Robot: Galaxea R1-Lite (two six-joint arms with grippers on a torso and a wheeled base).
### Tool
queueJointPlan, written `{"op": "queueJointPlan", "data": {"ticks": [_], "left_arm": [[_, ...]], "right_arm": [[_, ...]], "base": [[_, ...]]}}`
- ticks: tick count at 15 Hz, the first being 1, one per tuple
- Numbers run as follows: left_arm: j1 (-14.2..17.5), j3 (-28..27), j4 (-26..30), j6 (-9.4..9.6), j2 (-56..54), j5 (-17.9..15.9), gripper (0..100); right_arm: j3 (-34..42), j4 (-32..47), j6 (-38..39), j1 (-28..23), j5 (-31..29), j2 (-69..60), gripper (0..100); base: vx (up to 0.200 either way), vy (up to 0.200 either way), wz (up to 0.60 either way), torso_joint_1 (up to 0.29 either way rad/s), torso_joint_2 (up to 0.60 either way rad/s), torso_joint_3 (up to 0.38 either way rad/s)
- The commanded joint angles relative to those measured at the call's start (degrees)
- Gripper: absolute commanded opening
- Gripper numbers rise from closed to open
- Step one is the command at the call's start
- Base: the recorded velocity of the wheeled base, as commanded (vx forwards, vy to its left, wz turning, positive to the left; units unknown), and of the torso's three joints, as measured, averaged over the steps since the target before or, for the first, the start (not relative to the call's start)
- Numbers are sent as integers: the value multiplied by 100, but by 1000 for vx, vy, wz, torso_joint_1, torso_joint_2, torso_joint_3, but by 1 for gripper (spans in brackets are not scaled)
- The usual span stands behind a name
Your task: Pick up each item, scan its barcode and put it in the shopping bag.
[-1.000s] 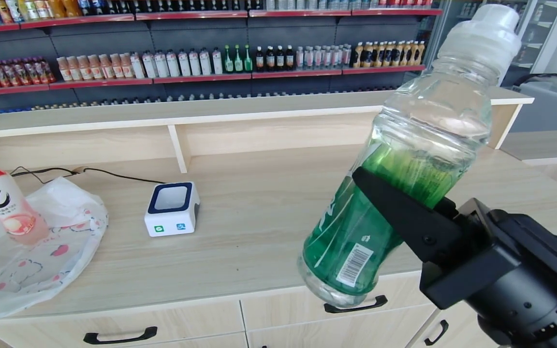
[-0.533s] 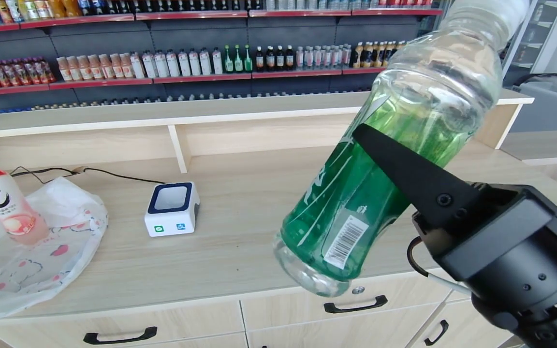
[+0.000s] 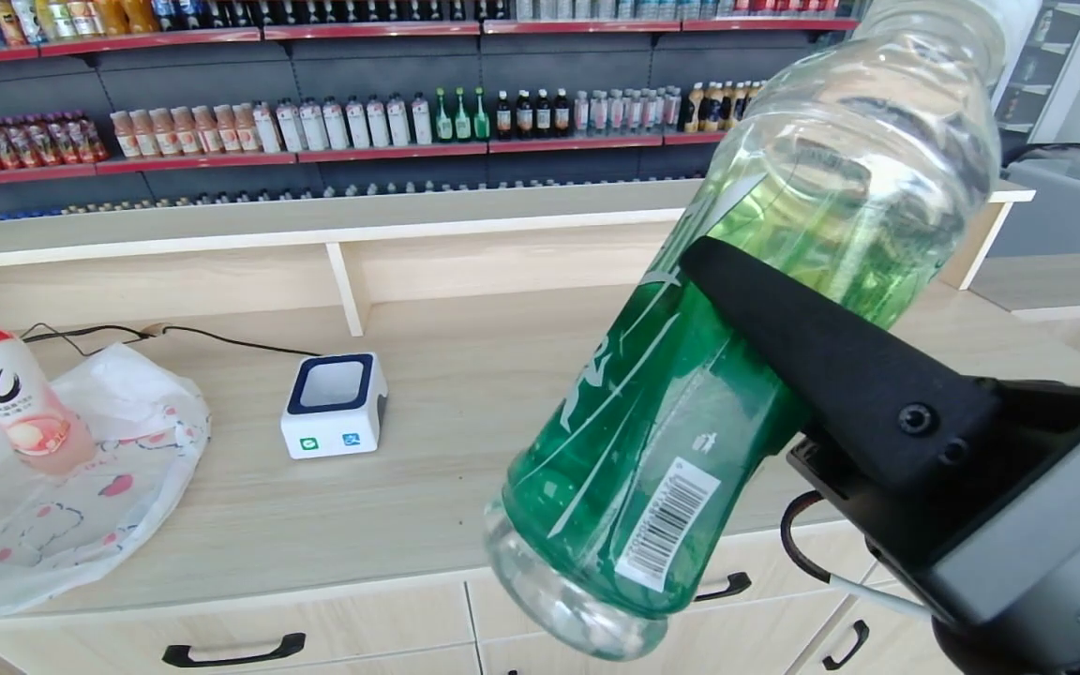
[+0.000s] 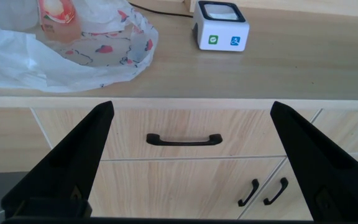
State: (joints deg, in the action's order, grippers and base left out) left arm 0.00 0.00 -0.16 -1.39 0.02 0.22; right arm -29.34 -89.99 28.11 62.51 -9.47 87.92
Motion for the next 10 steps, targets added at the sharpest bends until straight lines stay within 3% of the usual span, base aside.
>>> {"op": "queueJointPlan", "data": {"ticks": [1, 10], "left_arm": [[0, 0, -2, -2, 6, 4, 100], [0, 0, -2, -2, -2, -4, 100]], "right_arm": [[-80, -1, -16, 15, -11, 129, 0], [-168, -1, 28, 15, -169, 155, 0]], "base": [[0, 0, 0, 0, 0, 0], [0, 0, 0, 0, 0, 0]]}}
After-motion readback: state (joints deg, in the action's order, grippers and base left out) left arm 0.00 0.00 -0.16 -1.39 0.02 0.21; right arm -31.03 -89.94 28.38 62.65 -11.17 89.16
